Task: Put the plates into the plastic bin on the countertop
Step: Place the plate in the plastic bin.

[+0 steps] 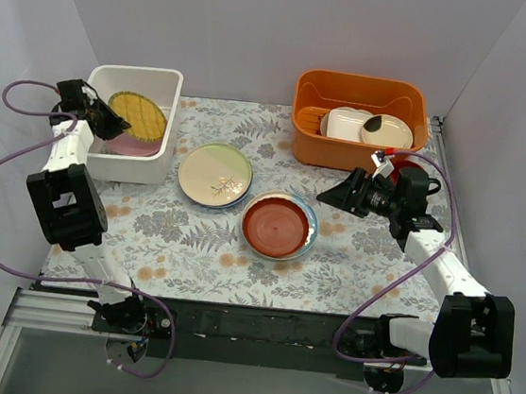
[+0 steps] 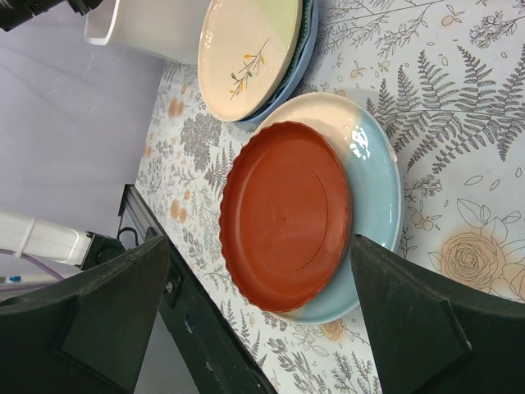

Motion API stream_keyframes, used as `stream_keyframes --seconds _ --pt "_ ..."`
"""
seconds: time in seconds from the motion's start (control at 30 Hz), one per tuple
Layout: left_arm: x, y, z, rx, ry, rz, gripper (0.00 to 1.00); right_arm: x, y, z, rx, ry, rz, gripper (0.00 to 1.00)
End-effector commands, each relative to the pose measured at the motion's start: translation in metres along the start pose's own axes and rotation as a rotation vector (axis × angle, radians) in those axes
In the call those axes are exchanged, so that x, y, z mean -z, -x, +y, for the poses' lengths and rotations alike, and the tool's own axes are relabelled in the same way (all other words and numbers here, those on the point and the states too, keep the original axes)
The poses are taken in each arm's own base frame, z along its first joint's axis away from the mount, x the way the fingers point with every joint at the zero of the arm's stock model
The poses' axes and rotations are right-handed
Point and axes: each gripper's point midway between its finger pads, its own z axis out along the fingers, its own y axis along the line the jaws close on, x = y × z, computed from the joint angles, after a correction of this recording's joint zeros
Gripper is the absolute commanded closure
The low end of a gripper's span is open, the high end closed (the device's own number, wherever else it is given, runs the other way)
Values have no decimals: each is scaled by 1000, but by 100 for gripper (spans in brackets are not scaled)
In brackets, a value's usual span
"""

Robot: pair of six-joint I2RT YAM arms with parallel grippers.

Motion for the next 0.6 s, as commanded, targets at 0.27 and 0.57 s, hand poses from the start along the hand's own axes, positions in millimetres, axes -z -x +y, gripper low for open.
stream_keyframes --seconds 0.27,0.57 --pt "-12 0 2 -53 40 11 100 -1 -3 -2 13 19 8 2" --pt "-14 -7 12 -62 75 34 100 0 -7 -3 7 24 12 2"
